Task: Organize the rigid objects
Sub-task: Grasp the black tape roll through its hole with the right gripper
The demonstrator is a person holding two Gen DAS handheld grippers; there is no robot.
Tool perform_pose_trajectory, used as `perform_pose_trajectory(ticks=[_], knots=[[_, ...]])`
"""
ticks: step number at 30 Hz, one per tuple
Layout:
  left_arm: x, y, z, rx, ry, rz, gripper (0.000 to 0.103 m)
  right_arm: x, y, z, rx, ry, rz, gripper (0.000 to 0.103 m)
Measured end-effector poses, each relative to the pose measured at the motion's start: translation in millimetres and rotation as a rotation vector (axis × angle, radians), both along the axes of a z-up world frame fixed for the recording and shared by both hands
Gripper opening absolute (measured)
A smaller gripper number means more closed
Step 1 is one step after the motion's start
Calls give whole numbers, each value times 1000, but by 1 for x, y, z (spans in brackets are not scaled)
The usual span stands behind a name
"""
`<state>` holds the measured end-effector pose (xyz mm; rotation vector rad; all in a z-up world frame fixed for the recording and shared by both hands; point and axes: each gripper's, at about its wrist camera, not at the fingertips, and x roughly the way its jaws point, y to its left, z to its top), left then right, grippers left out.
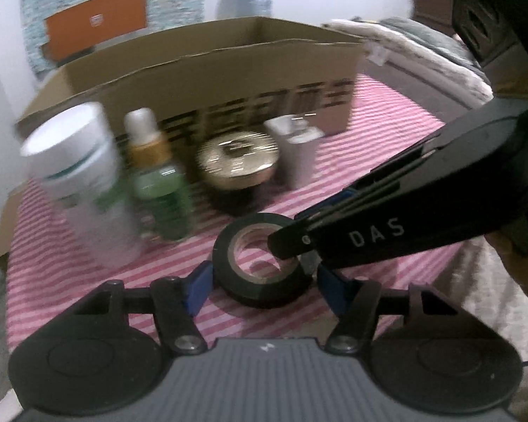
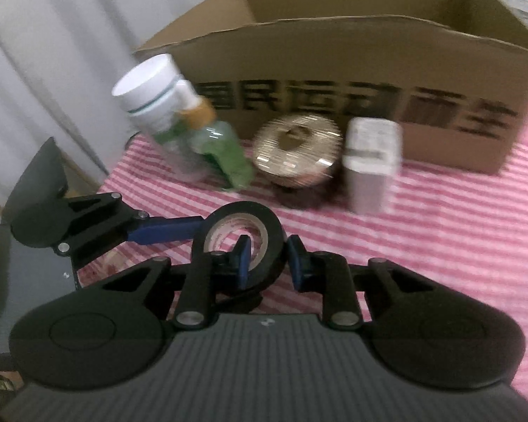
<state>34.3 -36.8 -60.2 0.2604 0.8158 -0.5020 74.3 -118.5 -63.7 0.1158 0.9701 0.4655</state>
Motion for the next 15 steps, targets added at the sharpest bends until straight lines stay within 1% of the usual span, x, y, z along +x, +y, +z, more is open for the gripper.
perform_pose_trajectory(ticks=[4, 7, 10, 13, 15], knots=[[-4, -23, -1, 14, -13, -62, 65, -11, -25, 0, 0, -3, -58, 22], [-6, -31, -2, 42, -24, -82, 67, -14, -37, 0, 17, -2, -83, 22], [-6, -35, -2, 70, -31, -84, 70, -12, -47, -1, 56, 4, -90, 22], [-3, -36, -2, 73, -22, -70, 74, -11, -52, -2, 76, 4, -86, 22], [0, -36, -2, 68, -17, -60, 74, -8, -53, -2, 80, 0, -79, 22]])
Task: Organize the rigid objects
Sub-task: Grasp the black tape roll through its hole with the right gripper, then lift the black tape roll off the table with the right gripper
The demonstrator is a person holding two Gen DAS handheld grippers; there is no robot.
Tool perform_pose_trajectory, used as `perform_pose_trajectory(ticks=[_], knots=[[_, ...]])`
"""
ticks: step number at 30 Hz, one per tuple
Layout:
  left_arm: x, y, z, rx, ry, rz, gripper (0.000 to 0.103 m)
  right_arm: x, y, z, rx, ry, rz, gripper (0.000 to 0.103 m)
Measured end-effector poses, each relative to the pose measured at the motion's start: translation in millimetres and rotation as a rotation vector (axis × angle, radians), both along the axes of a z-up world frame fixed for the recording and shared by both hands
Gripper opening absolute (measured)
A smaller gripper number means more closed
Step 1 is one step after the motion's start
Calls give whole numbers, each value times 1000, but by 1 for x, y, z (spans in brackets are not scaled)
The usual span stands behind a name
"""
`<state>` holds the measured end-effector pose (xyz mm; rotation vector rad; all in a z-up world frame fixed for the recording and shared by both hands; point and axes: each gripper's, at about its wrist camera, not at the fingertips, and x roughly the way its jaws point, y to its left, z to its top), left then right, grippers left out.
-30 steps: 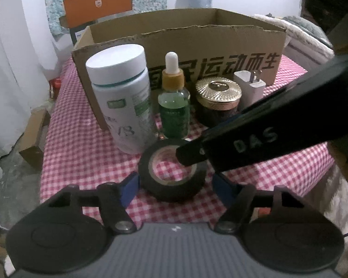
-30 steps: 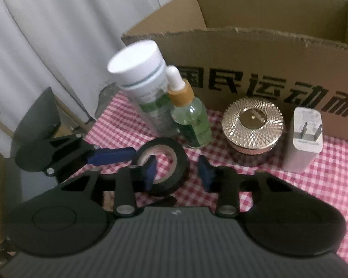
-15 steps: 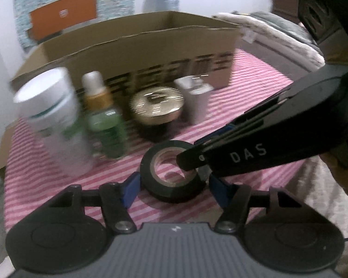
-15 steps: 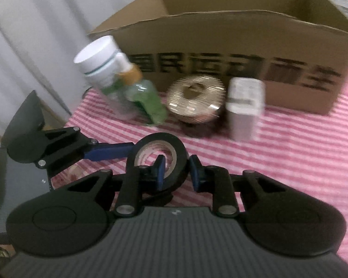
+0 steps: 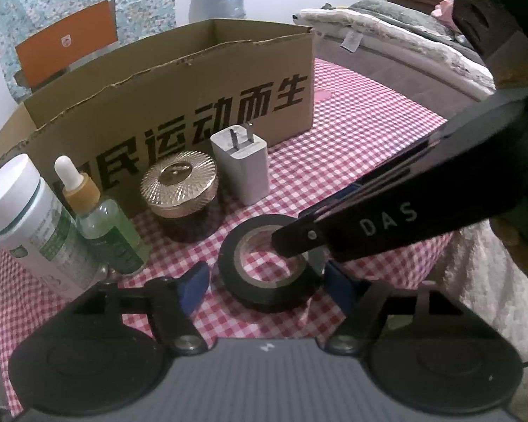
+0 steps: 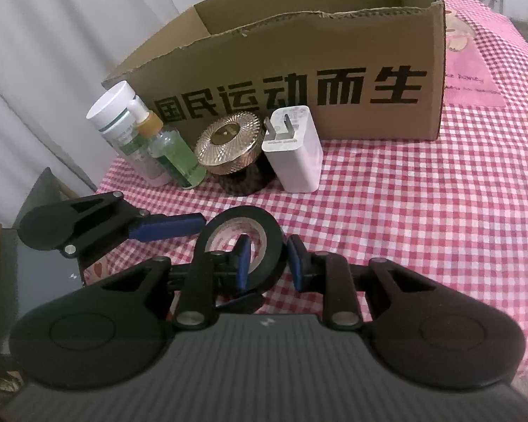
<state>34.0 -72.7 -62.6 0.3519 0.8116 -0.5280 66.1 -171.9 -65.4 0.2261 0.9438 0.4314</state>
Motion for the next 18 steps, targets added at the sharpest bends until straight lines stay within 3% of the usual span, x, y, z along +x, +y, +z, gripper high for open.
perform_pose_trajectory(ticks=[4, 18], knots=[[0, -2, 0, -9, 0, 3, 67, 3, 1, 2, 5, 0, 12, 22], [0, -9, 2, 12, 29, 17, 68, -8, 0, 5, 1, 3, 15, 23]])
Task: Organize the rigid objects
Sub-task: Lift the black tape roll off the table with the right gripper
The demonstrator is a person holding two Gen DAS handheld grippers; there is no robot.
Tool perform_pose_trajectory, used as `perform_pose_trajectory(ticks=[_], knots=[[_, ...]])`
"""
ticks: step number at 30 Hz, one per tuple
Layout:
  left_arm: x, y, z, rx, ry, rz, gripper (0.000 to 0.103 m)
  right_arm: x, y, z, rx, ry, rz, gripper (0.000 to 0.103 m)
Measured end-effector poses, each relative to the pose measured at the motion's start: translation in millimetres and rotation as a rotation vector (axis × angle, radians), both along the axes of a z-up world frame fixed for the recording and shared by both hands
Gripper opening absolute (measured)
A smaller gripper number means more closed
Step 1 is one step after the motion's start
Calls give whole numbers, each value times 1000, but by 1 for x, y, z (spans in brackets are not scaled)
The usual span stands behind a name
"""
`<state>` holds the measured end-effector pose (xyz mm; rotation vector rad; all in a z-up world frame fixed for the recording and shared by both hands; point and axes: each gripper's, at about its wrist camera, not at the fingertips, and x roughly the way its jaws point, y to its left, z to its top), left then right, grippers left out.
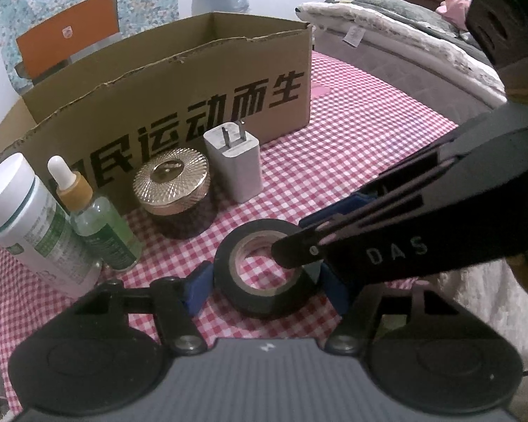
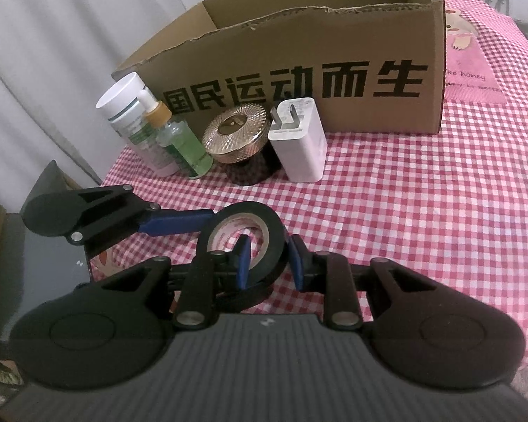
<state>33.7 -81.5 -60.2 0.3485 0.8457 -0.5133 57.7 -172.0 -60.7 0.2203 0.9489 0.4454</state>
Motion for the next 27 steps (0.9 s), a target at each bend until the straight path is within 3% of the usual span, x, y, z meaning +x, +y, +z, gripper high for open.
perform_pose_trajectory(ticks=[27], knots=[[-12, -3, 17, -4, -47, 25, 67, -11, 2, 15, 8, -35, -8, 24]])
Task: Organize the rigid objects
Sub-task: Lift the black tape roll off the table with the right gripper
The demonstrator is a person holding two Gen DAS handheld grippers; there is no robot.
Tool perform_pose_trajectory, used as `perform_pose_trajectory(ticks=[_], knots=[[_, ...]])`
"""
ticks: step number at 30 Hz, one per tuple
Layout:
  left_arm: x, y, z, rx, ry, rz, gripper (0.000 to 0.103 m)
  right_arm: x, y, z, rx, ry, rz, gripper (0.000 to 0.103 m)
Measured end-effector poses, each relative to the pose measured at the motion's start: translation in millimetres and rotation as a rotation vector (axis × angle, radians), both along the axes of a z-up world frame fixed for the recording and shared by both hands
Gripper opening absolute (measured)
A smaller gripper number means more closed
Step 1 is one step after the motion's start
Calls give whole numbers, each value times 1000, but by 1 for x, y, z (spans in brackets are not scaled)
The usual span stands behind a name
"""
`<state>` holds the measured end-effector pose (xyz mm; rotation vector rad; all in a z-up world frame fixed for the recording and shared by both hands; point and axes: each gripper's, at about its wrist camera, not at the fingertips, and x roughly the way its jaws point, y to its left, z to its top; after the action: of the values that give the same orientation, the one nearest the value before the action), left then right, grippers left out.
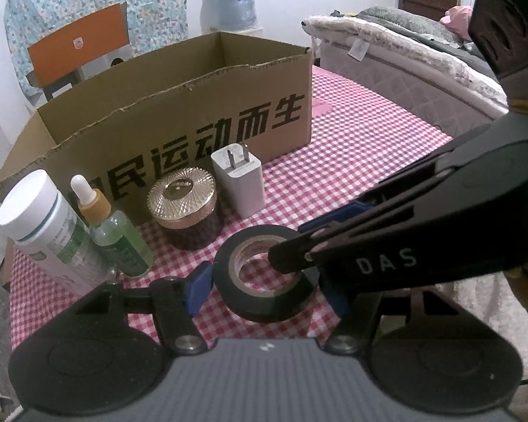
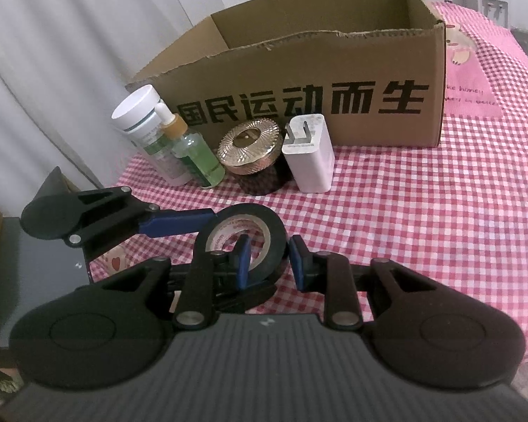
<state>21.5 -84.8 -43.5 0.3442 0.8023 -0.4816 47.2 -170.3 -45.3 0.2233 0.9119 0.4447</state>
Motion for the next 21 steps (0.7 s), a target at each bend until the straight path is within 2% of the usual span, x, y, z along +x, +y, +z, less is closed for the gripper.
perform_pose_trajectory(ticks=[21], knots=[[-10, 8, 14, -14, -49, 9, 67, -6, 6, 15, -18, -41, 13, 24]])
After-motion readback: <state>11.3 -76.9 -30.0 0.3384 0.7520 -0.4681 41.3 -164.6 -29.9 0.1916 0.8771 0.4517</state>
